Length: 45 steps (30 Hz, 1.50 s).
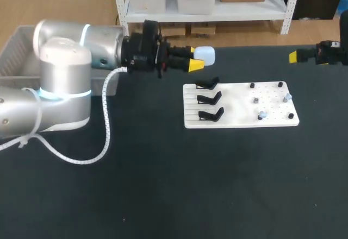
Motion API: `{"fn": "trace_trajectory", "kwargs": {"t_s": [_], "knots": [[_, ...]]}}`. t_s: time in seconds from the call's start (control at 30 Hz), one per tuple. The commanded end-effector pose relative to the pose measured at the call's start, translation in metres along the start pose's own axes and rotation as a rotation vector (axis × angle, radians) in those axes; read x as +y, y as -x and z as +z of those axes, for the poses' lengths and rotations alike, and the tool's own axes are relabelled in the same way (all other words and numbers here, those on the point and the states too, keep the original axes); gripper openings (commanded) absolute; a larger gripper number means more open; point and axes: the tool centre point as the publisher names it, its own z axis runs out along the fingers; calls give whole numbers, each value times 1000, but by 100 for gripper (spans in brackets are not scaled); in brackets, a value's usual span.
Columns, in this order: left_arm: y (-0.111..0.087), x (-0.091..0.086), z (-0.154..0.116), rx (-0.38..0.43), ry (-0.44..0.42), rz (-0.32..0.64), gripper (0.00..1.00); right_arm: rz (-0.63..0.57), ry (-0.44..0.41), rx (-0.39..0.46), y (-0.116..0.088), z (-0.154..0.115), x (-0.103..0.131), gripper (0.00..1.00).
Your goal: Pick up each earbud case from the left stands, insert the matching earbuds, close the lid, and place the case in the box.
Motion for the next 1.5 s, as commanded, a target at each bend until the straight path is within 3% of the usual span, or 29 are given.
{"fn": "trace_trajectory", "kwargs": {"t_s": [0.03, 0.63, 1.4, 1.5], "knots": [[0, -3, 2, 7, 92, 6, 0, 0, -1, 1, 0, 0, 0, 100], [-4, -3, 7, 33, 3, -10, 0, 0, -1, 1, 0, 0, 0, 100], [-4, -3, 8, 38, -25, -8, 0, 0, -1, 1, 0, 0, 0, 100], [-4, -3, 8, 38, -25, -8, 0, -40, 26, 27, -3, 3, 15, 100]]}}
